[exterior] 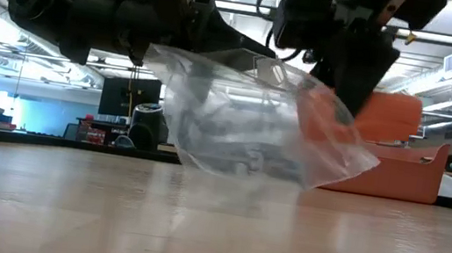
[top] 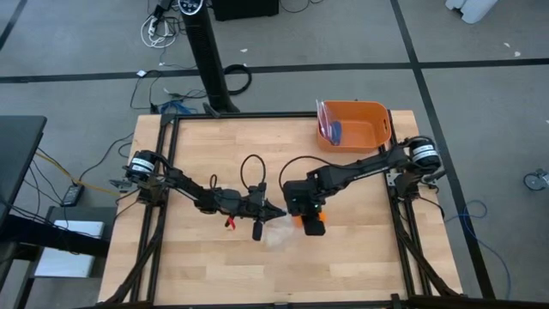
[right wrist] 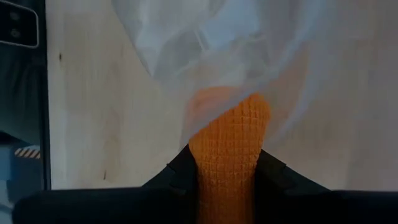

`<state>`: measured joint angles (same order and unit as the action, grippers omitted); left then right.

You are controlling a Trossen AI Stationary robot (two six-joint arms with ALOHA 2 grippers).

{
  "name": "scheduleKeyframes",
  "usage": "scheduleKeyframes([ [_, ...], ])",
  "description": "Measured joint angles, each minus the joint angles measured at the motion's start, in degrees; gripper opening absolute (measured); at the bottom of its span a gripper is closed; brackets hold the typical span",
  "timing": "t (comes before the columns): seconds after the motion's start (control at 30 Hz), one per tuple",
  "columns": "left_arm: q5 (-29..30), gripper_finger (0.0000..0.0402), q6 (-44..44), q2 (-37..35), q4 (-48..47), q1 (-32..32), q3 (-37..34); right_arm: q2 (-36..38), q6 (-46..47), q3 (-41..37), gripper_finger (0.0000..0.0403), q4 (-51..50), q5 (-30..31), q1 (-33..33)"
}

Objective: Roll bandage
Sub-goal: Put the rolled orange bandage into the transparent zip bag

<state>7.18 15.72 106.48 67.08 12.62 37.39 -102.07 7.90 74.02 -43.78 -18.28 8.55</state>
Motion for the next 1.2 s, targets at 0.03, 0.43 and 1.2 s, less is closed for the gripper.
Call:
scheduleKeyframes([
  [0.03,0.0,0.0,0.25,0.0,-0.1,0.0,0.0,-0.64,-0.05,0.0,0.0088,0.44,-0.29,0.02],
  [0.43,3.58,0.0,-0.98,0.0,-0.04,1.65,0.12,0.16,4.24,1.45,0.0119,2.3,-1.5,0.11],
  [1.2,5.25,0.0,-11.24,0.0,6.96,5.55,0.57,0.16,8.57,7.72,0.0205,-2.51,-3.68,0.38],
])
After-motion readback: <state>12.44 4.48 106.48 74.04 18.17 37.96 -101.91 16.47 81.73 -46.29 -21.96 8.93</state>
